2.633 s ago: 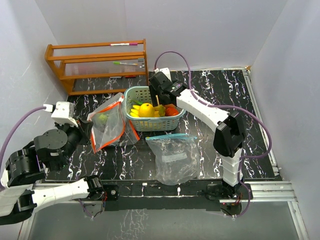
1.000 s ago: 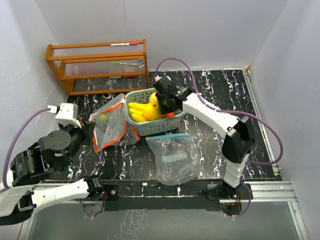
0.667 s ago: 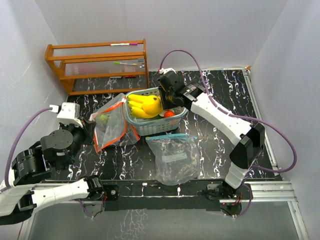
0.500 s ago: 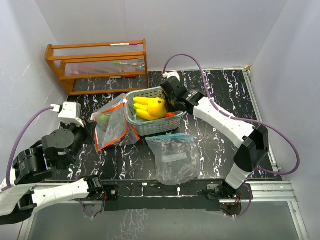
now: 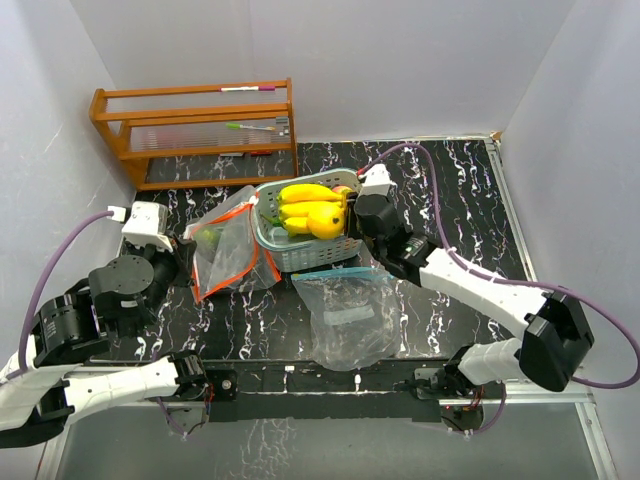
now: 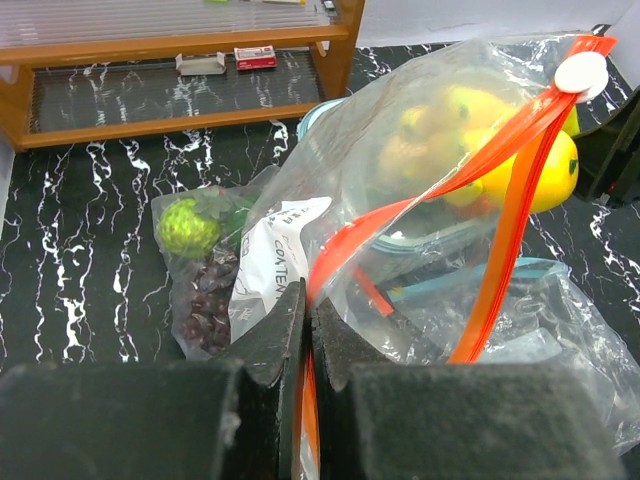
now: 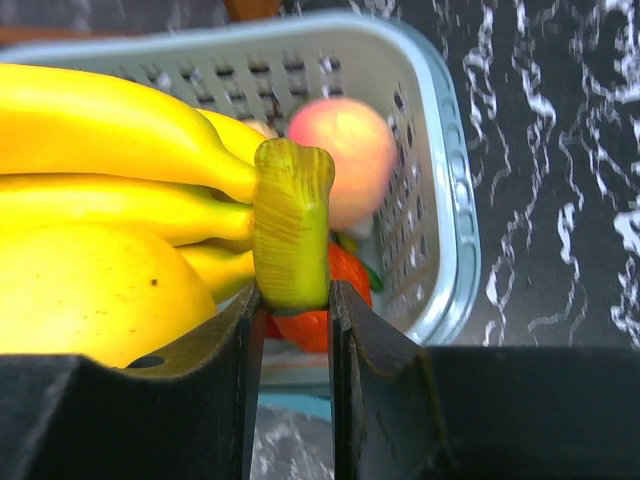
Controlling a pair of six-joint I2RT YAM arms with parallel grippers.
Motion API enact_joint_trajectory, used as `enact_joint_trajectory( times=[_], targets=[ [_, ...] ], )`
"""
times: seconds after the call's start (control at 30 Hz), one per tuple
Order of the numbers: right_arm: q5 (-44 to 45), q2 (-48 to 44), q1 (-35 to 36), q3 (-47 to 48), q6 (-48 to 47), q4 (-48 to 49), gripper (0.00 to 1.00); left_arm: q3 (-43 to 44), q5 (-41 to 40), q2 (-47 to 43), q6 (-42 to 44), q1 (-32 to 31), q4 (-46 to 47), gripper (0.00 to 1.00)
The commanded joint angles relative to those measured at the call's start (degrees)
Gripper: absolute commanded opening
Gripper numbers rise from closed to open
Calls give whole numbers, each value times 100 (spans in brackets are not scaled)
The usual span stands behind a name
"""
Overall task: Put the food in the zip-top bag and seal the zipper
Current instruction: Pick up the fake fruit from the bin.
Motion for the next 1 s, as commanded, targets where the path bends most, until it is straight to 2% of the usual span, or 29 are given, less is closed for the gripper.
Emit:
enact_joint_trajectory(
  times=[0.0,0.23,0.37,0.53,0.63,0.73,0.87,0.97],
  targets=[
    [398,-257,146,-143,-403,2206,8,124,-83,56,119,26,132,0],
    [745,250,228,-210,-745,2751,8,126,-52,102,185,24,202,0],
    [1056,465,308,-506,-898,3377,8,115,-53,87,169,25,165,0],
    [1731,679,705,-952,-1879,4677,8,134,-104,62,159,25,106,0],
    [1841,873,846,-1027,-2309,5190,8,126,-115,56,159,25,97,0],
    [1706,860,907,-910,-2314,5042,8,100,-115,45,135,25,78,0],
    [1558,823,910,-594,-2291,4327,7,81,-124,14,115,25,60,0],
    [1858,922,905,-483,-2318,4074,8,57,-149,-17,123,25,77,0]
  ],
)
